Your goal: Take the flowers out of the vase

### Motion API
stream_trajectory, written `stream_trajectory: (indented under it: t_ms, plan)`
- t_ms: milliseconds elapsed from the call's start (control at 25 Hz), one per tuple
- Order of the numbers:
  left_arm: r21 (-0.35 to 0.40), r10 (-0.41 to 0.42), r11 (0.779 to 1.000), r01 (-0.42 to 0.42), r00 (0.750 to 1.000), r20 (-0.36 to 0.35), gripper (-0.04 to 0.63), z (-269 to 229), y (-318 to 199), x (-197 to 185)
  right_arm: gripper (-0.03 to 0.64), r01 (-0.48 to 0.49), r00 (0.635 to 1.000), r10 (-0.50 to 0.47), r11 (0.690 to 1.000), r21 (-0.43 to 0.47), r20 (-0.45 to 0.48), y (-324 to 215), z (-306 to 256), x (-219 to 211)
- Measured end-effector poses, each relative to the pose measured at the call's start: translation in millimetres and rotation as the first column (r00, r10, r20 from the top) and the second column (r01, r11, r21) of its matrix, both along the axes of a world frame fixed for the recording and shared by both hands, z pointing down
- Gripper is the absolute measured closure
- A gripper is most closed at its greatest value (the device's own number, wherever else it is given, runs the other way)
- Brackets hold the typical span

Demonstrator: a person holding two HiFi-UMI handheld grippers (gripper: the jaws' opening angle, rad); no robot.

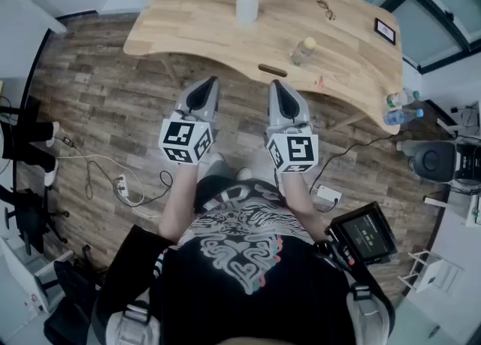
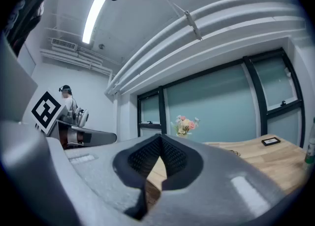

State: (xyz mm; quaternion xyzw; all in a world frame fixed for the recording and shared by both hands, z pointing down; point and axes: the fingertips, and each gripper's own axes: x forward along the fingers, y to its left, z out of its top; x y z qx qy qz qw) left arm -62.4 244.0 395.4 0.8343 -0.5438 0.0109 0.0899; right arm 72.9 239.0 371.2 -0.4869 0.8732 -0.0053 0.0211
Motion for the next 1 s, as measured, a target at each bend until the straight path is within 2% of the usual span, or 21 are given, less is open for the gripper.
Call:
stream_trajectory:
  t_ms: [200,520,720,1000]
  plan:
    - [0.016,-0.005,1.0,0.004,0.999,0.039,0.606,-15.5,24.9,2.2,0.62,0.0,1.0,0.0,1.0,0.01,-0.017,25.0,-13.8,2.2]
    - [0.015,-0.013,1.0,0.013,0.999,0.029,0.606,-16.9,46.5,-0.6,0.619,-0.016,1.0,0.016,1.0,0.007,-0.012,43.8,-10.5,8.0]
    - [0.016,-0.038,0.999,0.038,0.999,0.02,0.606,-19.5,46.8,-2.2,0.619,-0.039,0.999,0.039,0.999,0.026,-0.011,46.1,-16.6,21.8]
    - [0.021,-0.028,0.999,0.028,0.999,0.031,0.606,-23.1,37.7,6.9,0.618,-0.036,0.999,0.037,0.999,0.013,-0.013,44.1,-11.7,31.2]
